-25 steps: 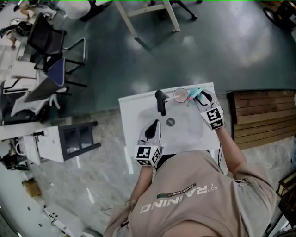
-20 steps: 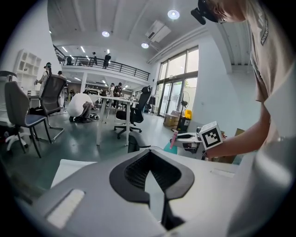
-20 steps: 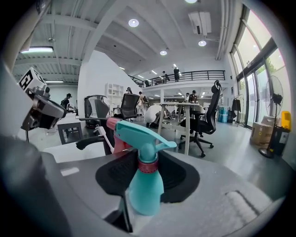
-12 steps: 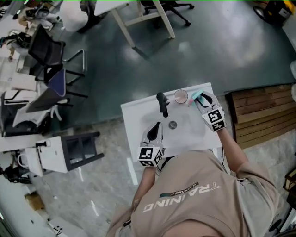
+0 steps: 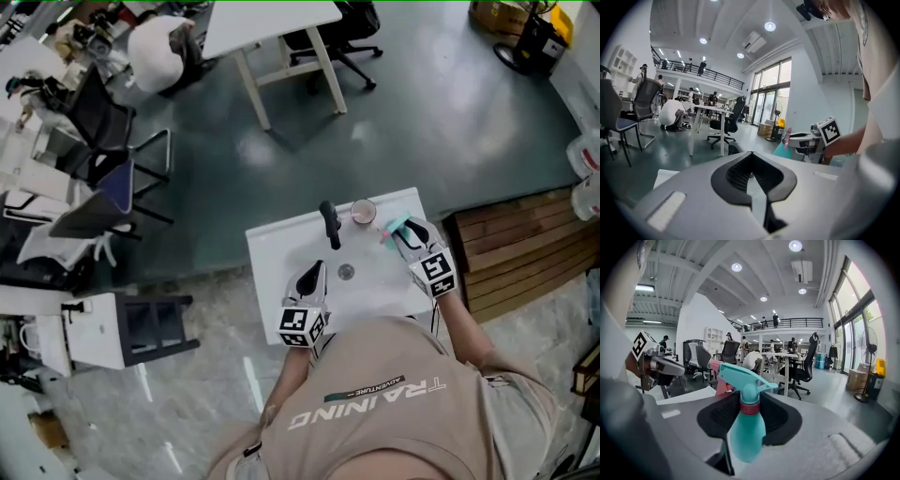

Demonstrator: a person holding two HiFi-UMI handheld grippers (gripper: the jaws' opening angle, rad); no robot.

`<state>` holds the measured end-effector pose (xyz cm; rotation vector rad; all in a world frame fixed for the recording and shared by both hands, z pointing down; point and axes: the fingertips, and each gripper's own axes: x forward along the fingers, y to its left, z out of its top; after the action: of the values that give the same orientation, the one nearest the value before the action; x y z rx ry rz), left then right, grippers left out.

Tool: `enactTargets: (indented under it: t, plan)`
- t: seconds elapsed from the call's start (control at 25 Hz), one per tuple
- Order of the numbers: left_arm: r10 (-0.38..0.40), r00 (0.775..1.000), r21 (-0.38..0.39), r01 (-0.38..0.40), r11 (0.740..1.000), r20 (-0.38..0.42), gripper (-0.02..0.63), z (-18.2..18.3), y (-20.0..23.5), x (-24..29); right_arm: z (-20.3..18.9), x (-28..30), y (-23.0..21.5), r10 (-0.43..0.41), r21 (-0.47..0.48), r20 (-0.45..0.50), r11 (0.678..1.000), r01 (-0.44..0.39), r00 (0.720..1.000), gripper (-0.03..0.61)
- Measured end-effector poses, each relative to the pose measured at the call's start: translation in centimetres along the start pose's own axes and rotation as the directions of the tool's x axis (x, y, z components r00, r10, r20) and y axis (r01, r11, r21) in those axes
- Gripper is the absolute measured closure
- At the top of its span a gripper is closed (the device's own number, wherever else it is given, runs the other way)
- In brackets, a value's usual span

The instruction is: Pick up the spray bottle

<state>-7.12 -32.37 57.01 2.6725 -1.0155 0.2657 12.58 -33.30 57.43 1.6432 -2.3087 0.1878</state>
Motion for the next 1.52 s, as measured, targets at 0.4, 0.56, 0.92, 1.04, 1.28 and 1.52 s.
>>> enactTargets:
  t: [0.4, 0.56, 0.92, 1.04, 1.28, 1.52]
  plan:
    - [-0.035, 0.999, 0.027, 0.034, 0.999, 0.017, 0.598, 1.1, 0.3, -1.1, 3.8, -2.8, 2.7, 0.001, -0.006, 0.068, 1.000, -0.001, 0.998, 0.443]
    - [-0.050, 0.998, 0.045, 0.049, 0.998, 0.030, 0.598, 2.1, 0.6, -0.8, 4.6, -3.1, 2.7, -0.003, -0.013, 0.075, 1.000, 0.004, 0.997, 0.445]
    - [-0.064, 0.994, 0.101, 0.054, 0.993, 0.088, 0.598, 5.8, 1.1, 0.2, 6.4, -3.9, 2.7, 0.002, -0.020, 0.109, 1.000, 0.000, 0.994, 0.445]
    - [-0.071, 0.994, 0.109, 0.062, 0.992, 0.084, 0.597, 6.1, 0.7, 0.3, 7.2, -4.2, 2.6, 0.003, -0.013, 0.125, 1.000, -0.002, 0.992, 0.445]
    - [-0.081, 0.994, 0.116, 0.072, 0.991, 0.068, 0.597, 5.7, 0.1, 0.3, 6.9, -4.2, 3.0, 0.019, -0.007, 0.130, 1.000, -0.018, 0.991, 0.446]
    - [-0.071, 0.994, 0.122, 0.061, 0.991, 0.082, 0.598, 6.2, 0.2, -0.1, 6.8, -4.1, 3.6, 0.037, -0.020, 0.126, 0.999, -0.035, 0.991, 0.446]
